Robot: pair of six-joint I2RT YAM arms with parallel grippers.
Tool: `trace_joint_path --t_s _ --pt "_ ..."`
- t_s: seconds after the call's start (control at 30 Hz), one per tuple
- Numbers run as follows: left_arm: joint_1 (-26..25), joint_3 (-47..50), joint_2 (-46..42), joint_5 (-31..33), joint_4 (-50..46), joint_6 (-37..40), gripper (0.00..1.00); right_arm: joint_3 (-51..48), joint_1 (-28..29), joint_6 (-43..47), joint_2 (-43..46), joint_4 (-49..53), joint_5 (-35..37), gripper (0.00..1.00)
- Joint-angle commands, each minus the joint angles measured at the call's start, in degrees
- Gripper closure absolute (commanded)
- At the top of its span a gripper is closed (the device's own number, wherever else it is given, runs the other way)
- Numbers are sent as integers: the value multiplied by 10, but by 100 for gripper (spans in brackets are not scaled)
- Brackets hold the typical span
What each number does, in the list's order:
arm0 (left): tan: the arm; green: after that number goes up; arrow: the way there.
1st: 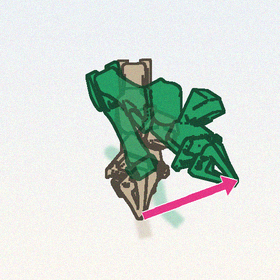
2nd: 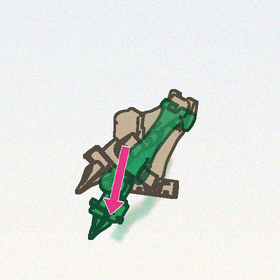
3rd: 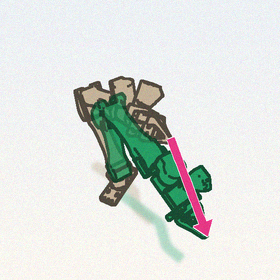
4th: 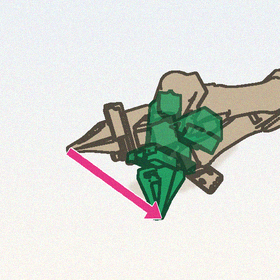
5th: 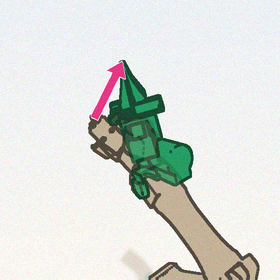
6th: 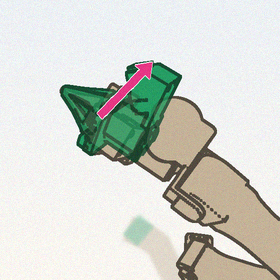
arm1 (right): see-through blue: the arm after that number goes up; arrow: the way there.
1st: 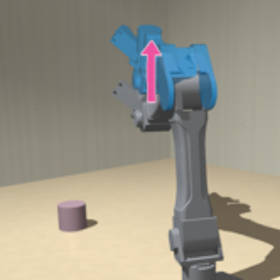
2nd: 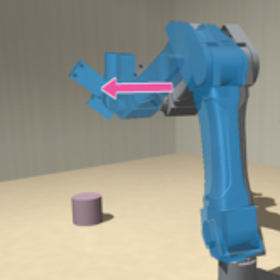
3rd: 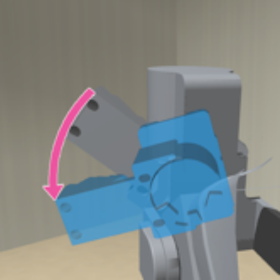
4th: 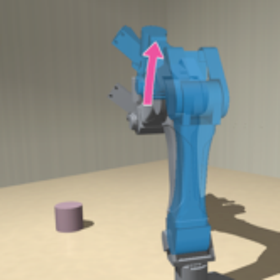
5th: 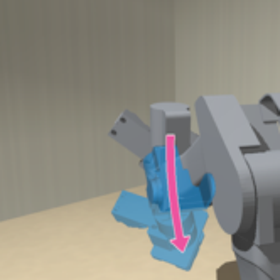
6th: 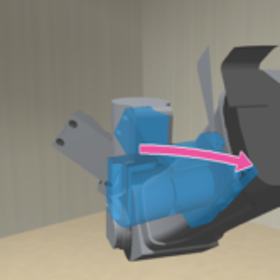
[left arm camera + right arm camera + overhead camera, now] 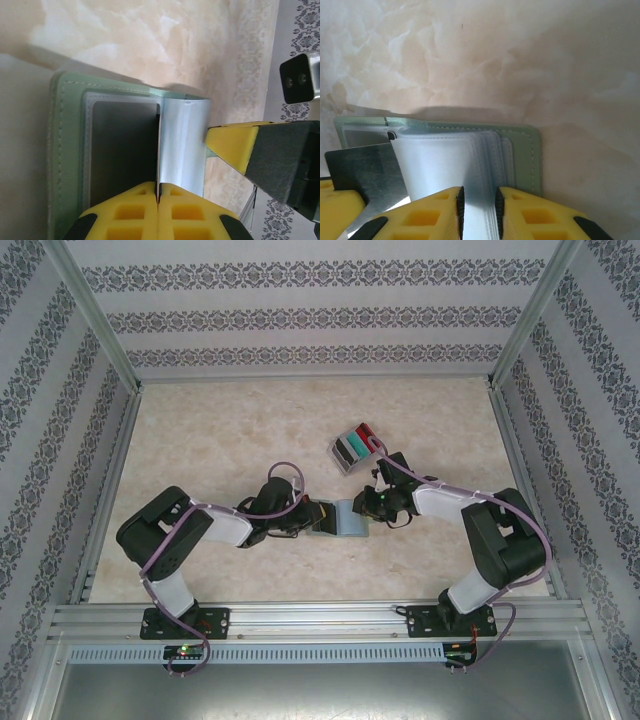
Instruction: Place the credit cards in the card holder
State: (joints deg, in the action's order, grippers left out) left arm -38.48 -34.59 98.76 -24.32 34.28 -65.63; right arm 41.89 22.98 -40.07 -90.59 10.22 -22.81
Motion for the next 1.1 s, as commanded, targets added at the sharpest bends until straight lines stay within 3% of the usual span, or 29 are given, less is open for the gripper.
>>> trace_joint_path --t_s 0.0,0.3,0.57,1.07 --pt "-6 -3 -31 26 -1 6 100 -13 -4 7 30 39 29 72" --pt "-8 -14 -4 12 21 0 100 -7 -11 19 24 70 69 72" --pt "-11 -22 43 -15 97 -15 100 -15 -12 20 -9 67 82 73" --pt "-18 -19 53 -33 29 8 100 -5 -11 22 -24 67 74 74"
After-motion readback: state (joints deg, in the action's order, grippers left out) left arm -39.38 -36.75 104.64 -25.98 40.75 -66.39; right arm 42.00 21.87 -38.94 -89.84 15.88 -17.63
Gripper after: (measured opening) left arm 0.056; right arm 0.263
